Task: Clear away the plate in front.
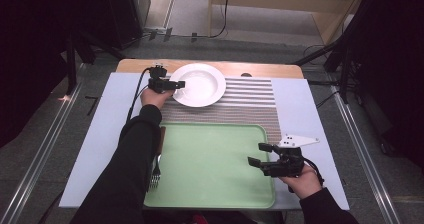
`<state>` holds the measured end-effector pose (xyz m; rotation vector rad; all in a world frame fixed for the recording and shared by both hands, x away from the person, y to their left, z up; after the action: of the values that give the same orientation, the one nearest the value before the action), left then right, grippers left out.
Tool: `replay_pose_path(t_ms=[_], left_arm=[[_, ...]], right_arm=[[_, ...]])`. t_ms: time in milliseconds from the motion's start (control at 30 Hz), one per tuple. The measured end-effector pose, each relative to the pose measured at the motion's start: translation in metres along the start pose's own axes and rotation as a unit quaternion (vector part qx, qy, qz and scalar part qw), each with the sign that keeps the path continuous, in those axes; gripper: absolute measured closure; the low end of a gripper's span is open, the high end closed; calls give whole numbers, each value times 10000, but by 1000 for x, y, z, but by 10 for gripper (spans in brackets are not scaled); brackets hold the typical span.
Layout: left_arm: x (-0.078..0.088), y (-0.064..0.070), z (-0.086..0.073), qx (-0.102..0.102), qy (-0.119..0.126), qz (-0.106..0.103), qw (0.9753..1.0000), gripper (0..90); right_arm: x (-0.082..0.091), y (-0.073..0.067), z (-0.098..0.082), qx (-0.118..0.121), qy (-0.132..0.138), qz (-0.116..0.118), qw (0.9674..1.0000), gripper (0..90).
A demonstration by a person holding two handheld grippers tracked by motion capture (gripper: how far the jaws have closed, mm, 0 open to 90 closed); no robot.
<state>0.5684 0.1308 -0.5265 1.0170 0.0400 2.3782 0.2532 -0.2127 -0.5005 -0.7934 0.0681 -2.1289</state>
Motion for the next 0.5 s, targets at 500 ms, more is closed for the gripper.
replay_pose_path(t_ms=[500], left_arm=[[-7, 5, 0, 59, -90, 319, 9994, 363]], right_arm=[[1, -1, 0, -8, 14, 21, 10000, 266]])
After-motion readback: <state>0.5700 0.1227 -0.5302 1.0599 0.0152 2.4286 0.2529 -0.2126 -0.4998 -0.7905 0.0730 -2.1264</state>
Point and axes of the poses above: each handheld gripper's, and its own axes: x roughly backward along the jaws, z roughly out of its top, y roughly to its right, the point moved 4 cm from there along -x, roughly forward along the jaws, and after that the axes turned 3 degrees about z, right-handed, at the moved point
